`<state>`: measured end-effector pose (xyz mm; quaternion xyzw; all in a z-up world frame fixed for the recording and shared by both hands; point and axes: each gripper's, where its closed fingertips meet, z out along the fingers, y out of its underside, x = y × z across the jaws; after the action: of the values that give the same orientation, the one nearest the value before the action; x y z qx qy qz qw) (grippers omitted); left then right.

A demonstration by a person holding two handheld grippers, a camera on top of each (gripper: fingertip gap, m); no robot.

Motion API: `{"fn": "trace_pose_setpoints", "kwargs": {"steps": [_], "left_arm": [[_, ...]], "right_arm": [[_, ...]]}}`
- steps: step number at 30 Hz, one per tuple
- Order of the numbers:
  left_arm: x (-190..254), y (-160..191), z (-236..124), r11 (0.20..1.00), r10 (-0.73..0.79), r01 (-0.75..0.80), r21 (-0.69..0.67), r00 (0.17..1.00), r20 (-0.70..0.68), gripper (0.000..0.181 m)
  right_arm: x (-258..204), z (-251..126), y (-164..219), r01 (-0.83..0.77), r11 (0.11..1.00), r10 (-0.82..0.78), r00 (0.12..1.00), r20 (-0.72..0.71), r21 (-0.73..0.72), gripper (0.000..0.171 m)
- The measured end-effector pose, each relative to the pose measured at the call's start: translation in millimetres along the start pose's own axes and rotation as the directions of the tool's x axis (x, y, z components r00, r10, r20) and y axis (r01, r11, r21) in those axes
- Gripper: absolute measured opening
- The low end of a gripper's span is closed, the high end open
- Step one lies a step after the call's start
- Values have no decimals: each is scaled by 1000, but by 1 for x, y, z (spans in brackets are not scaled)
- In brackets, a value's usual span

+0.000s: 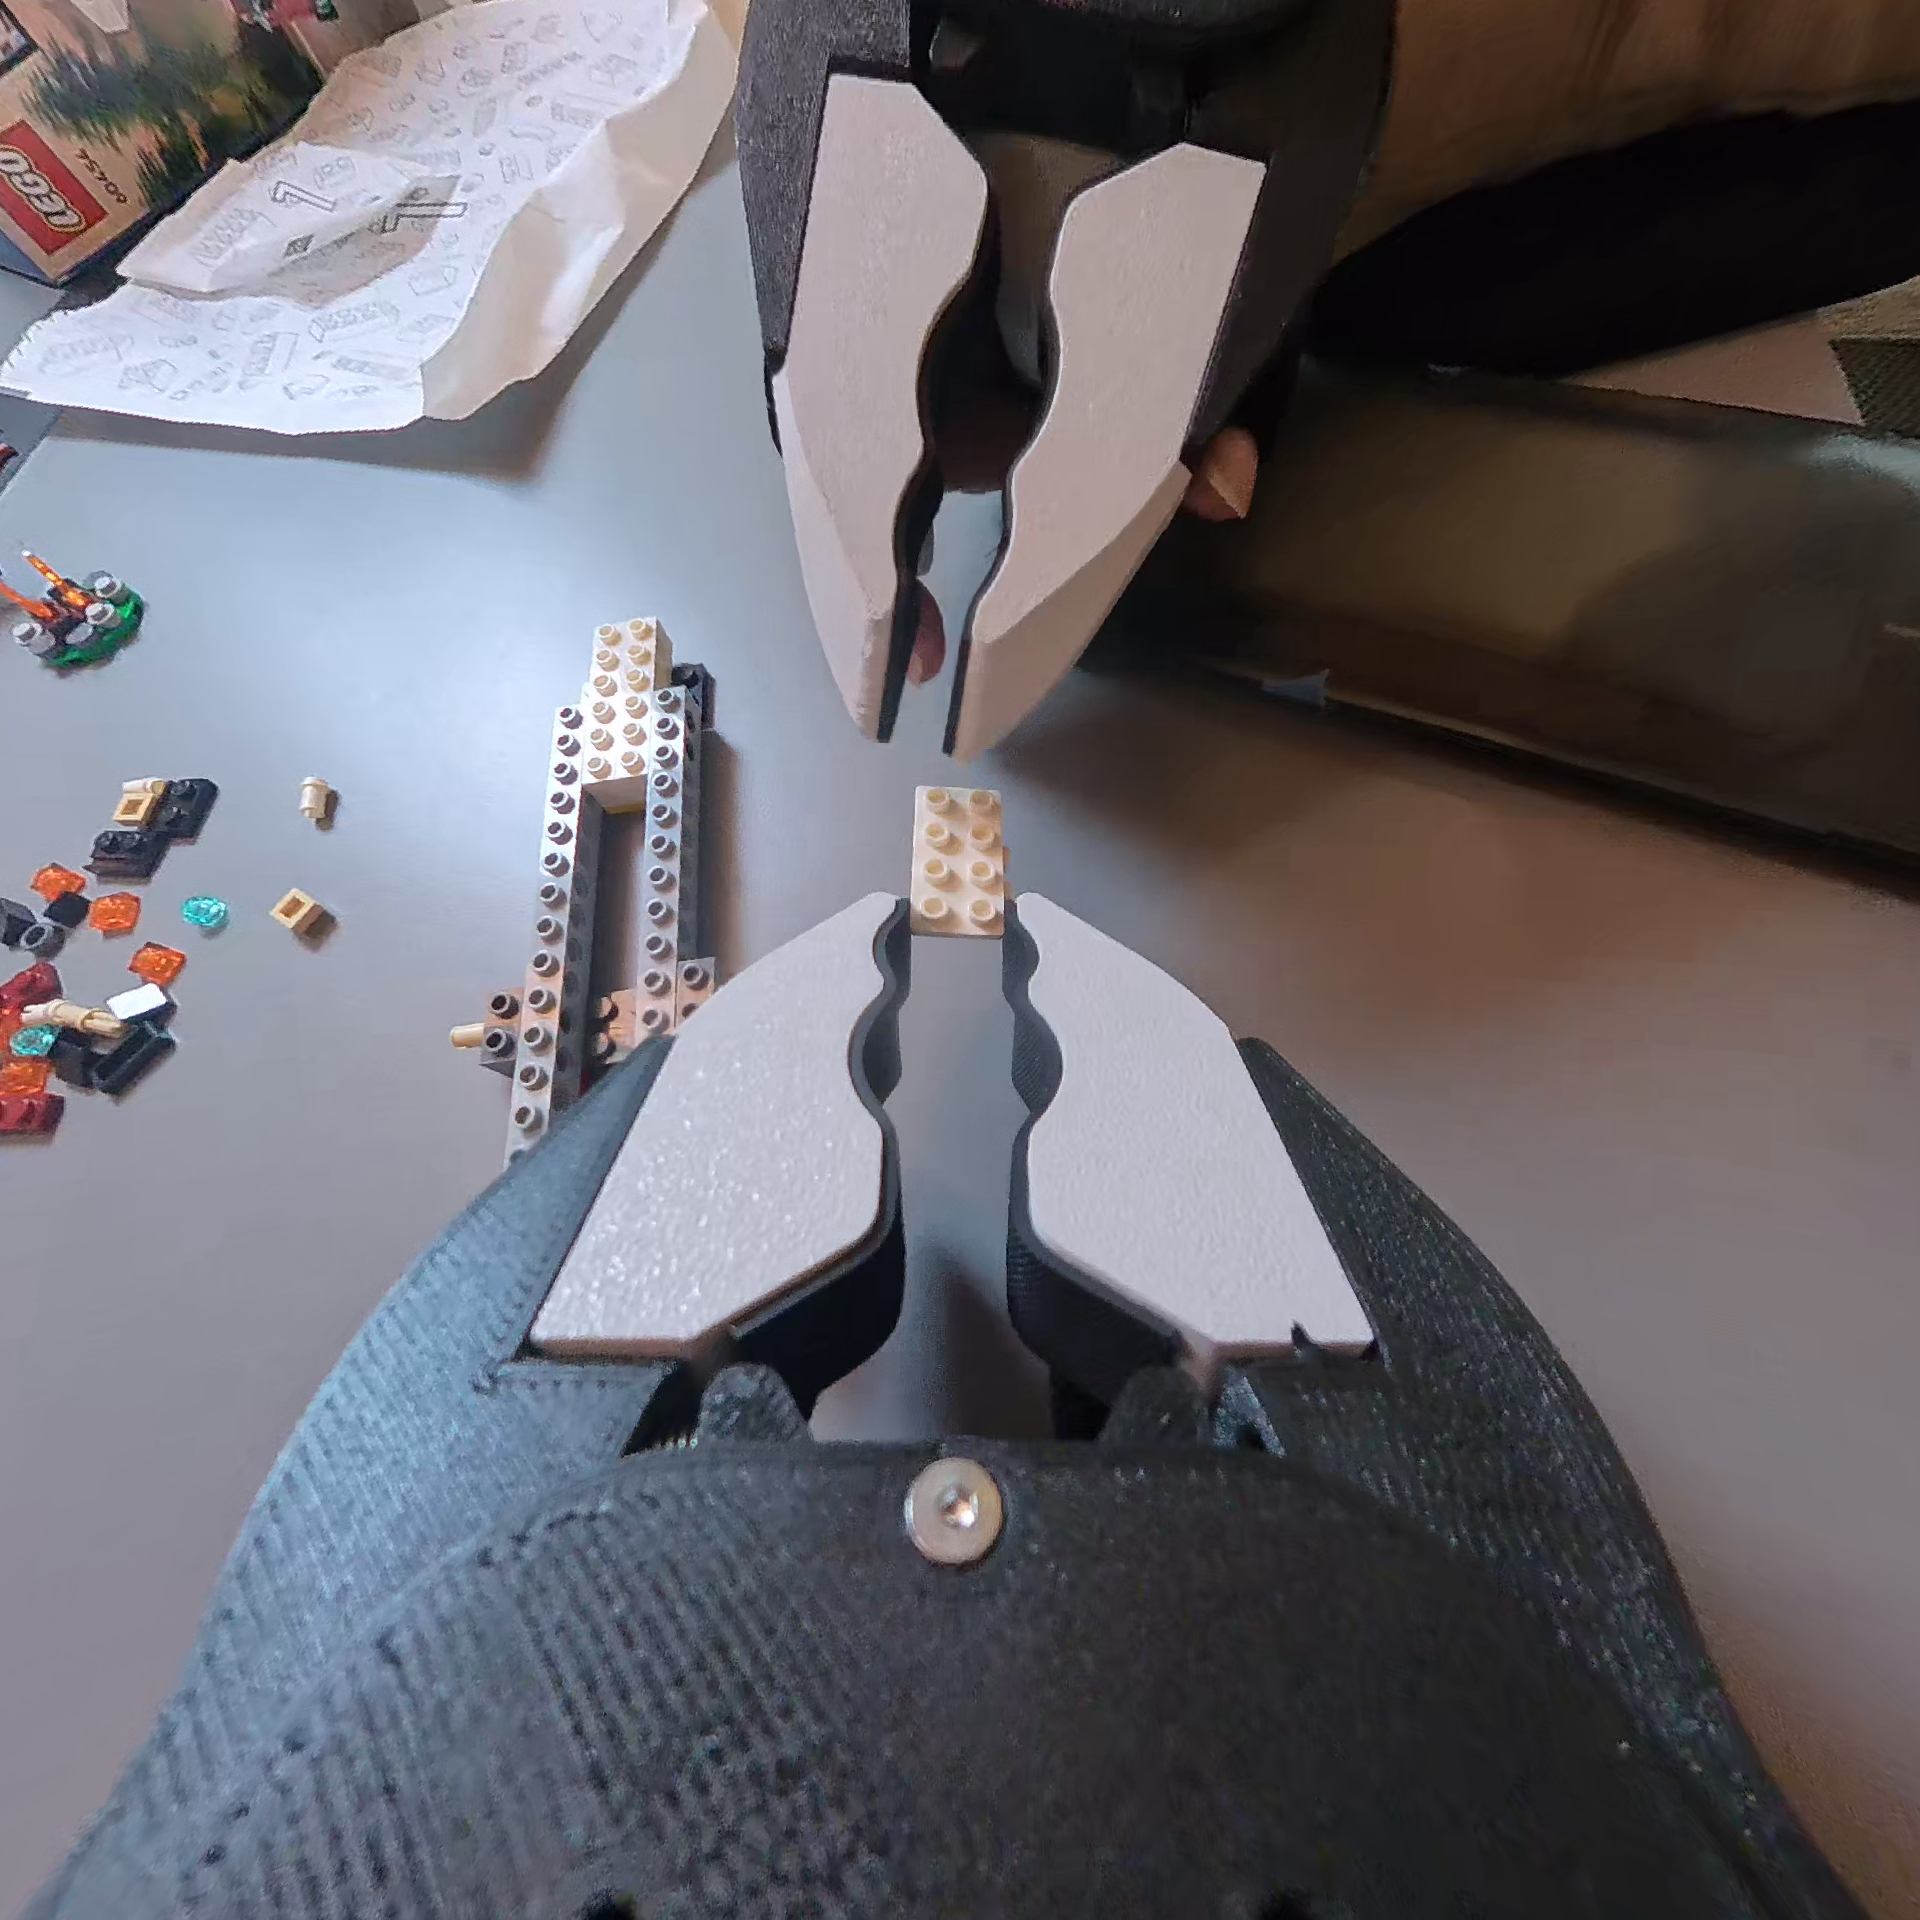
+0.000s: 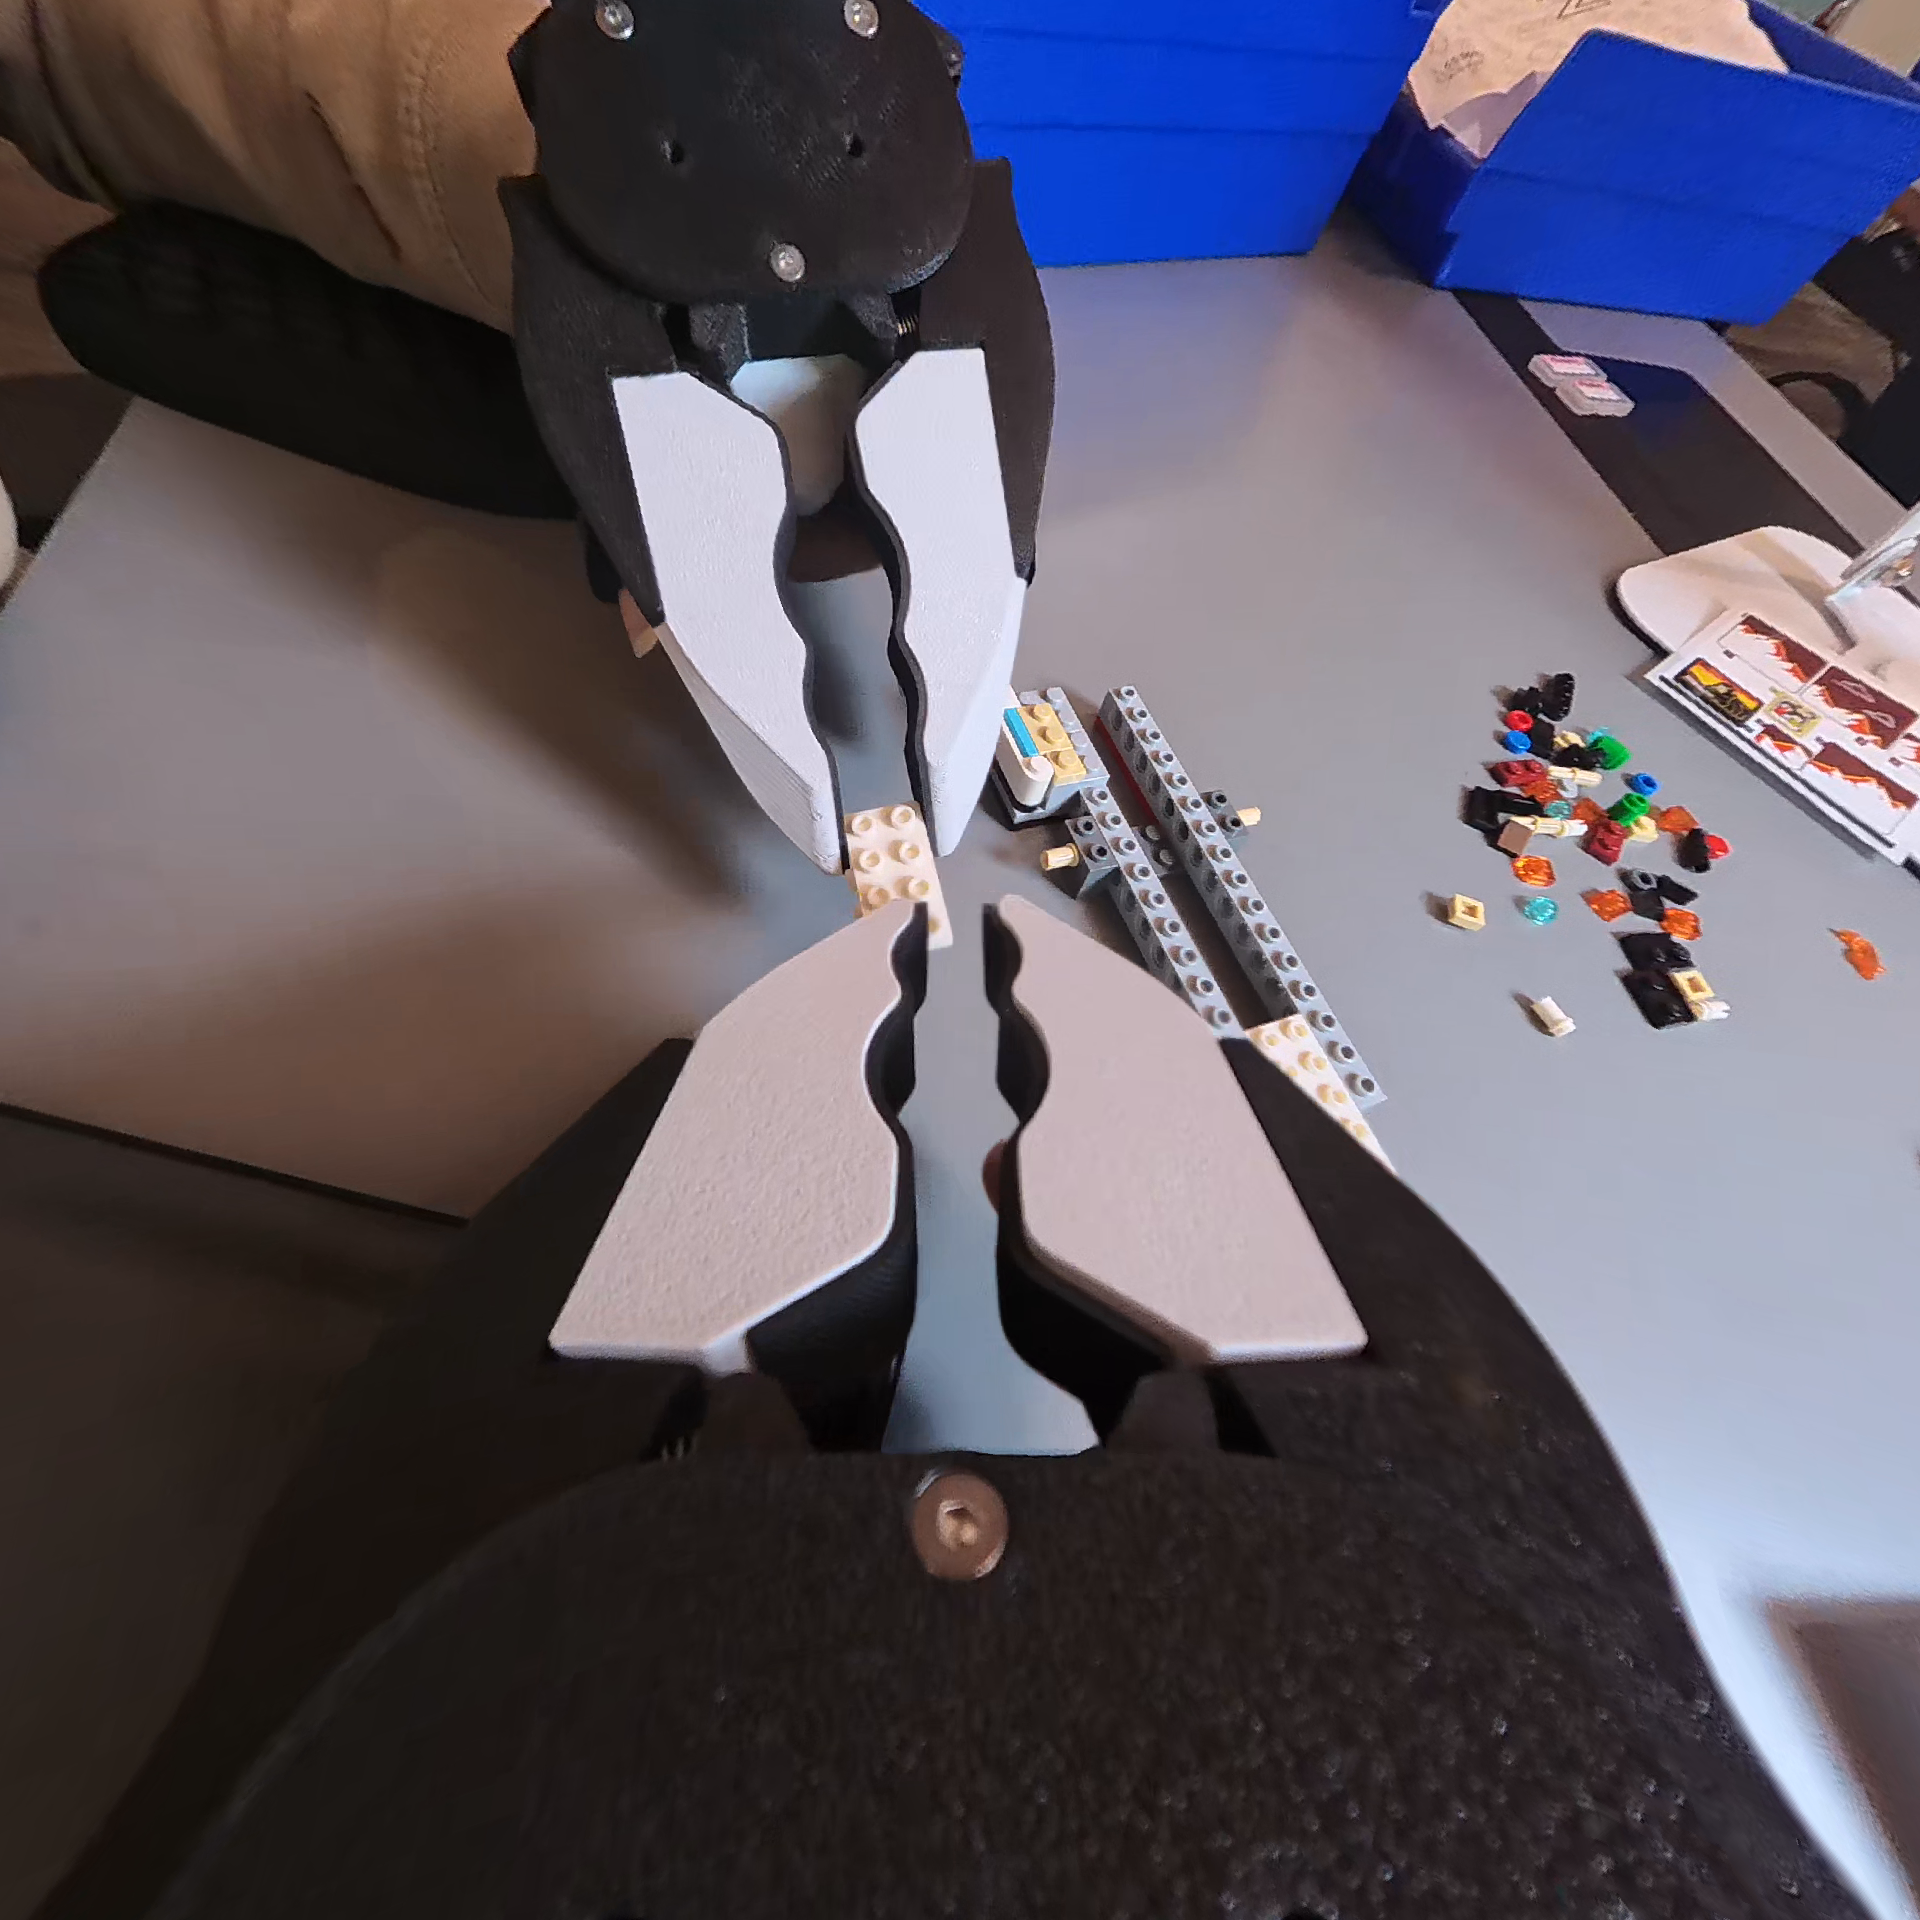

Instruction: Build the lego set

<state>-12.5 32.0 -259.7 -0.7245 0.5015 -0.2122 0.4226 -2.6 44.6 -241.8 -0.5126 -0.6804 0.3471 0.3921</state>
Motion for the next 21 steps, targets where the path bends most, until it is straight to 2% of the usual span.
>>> {"fn": "trace_pose_setpoints", "kwargs": {"steps": [3, 11, 17, 21], "left_arm": [[0, 3, 1, 1000, -24, 24, -16, 1000, -7, 17], [9, 10, 5, 998, 2, -5, -58, 999, -50, 17], [11, 14, 3, 997, -17, 12, -72, 997, -79, 17], [11, 13, 1, 998, -36, 30, -61, 995, -96, 17]], "right_arm": [[-5, 4, 2, 101, 995, -102, 995, -14, -25, 17], [-20, 17, 14, 380, 913, -388, 921, -29, -147, 19], [-28, 21, 14, 502, 847, -513, 858, -24, -174, 7], [-27, 21, 13, 501, 847, -515, 856, -38, -177, 7]]}}
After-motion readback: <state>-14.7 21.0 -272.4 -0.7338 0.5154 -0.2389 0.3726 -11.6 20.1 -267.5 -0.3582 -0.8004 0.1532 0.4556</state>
